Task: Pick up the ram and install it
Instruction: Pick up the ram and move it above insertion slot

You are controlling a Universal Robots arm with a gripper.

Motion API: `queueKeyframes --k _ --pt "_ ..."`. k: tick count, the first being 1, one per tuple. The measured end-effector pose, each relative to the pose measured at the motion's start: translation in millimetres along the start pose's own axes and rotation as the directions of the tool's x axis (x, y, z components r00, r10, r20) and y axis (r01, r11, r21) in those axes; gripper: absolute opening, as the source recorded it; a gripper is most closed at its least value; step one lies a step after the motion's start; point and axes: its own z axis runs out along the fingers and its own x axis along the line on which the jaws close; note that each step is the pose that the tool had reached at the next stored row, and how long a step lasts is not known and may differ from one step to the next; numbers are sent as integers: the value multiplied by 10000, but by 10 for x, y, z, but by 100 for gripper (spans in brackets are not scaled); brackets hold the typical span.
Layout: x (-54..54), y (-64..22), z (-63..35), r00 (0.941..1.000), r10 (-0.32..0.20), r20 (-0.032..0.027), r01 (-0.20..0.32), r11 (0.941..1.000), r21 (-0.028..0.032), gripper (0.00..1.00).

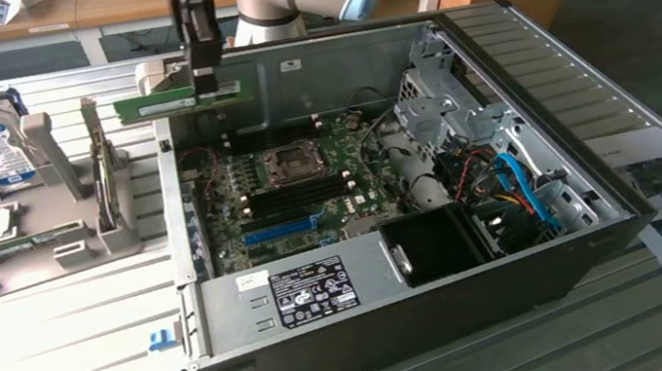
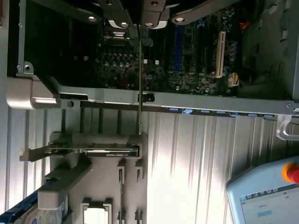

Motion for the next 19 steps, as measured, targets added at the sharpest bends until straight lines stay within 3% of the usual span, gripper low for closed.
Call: queueKeyframes --k 19 --pt "30 -678 -37 10000 -2 0 2 10000 -6 11"
